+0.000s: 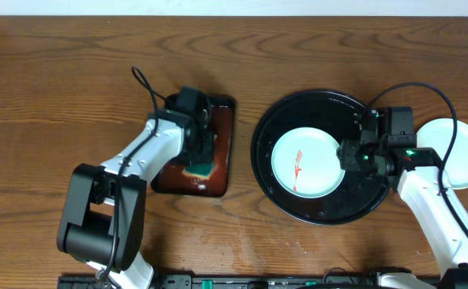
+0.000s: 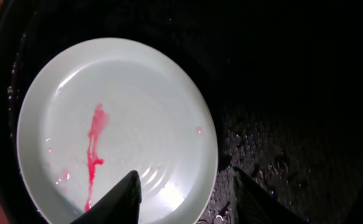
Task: Clean dirty plates on tray and stack at the side
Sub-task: 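Grasp the sponge in the black tray with the left gripper and lift it, then move the sponge onto the stained plate and scrub it with the left gripper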
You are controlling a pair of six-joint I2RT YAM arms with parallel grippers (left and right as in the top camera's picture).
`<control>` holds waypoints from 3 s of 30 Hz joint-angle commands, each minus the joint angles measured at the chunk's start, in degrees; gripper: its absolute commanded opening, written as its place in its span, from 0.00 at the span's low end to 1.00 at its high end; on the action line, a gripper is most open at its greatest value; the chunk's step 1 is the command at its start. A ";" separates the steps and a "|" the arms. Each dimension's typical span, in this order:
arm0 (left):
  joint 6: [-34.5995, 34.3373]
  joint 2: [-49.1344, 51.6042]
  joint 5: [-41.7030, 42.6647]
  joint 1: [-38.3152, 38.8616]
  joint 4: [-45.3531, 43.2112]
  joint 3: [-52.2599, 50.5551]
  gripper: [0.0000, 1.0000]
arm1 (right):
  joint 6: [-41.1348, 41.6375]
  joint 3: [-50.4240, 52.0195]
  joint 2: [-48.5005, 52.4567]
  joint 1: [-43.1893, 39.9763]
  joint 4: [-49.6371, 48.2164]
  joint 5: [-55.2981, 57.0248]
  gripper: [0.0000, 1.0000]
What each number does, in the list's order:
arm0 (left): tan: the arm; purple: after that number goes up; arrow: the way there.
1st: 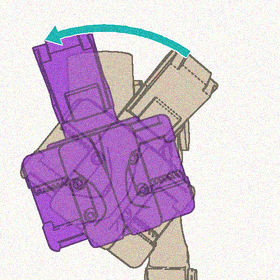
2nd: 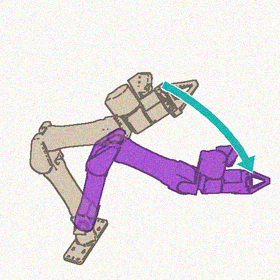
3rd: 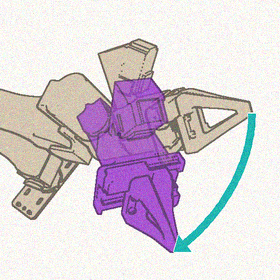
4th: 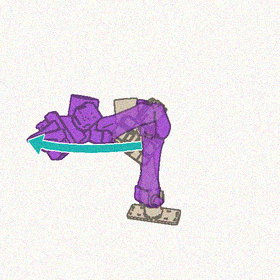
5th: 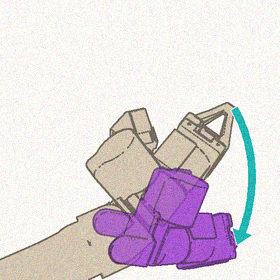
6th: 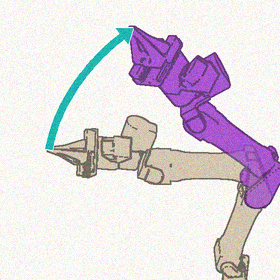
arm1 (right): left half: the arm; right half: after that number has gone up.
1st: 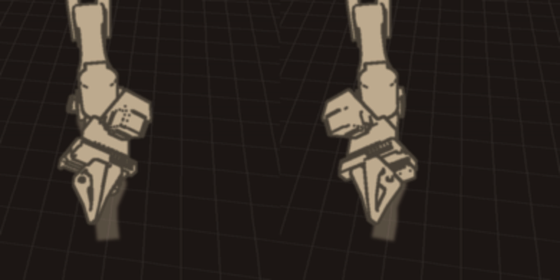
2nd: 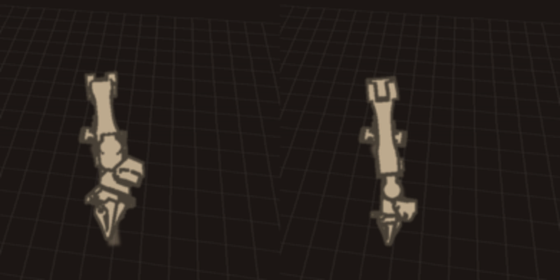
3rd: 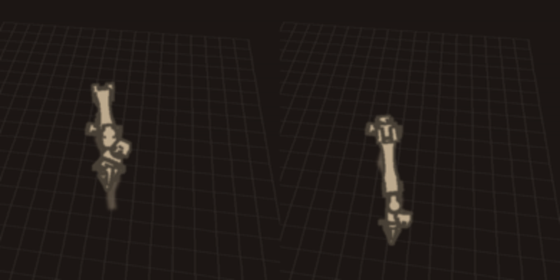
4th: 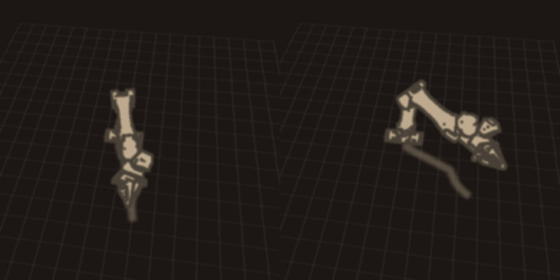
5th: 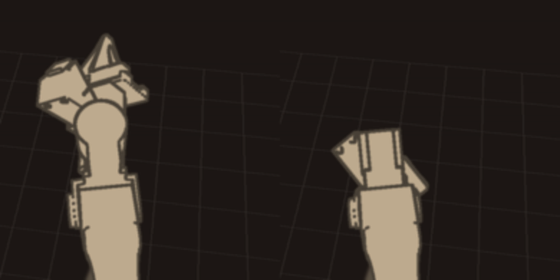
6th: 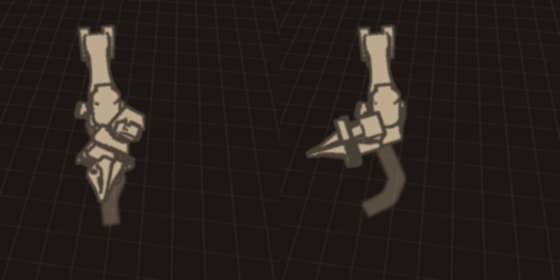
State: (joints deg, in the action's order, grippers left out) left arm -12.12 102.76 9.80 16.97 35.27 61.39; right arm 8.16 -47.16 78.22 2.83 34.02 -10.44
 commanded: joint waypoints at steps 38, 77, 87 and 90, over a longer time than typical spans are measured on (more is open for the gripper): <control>-15.17 9.03 11.50 27.52 -5.84 19.71 0.08 | 1.25 0.35 19.85 -4.24 -4.76 -5.90 0.01; -11.76 23.52 19.56 30.21 -7.37 26.12 0.07 | 1.22 0.35 19.85 -4.24 -4.50 -5.90 0.01; -7.32 23.50 19.54 32.72 -6.27 26.16 0.07 | 1.25 0.35 19.85 -4.24 -4.46 -5.92 0.01; -7.61 23.45 19.26 30.82 -3.72 26.21 0.08 | 1.25 0.35 19.85 -4.24 -4.46 -5.92 0.01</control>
State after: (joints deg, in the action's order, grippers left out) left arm -20.56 123.66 26.09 48.77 28.34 88.20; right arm 9.63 -47.51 96.49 -1.63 29.30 -19.99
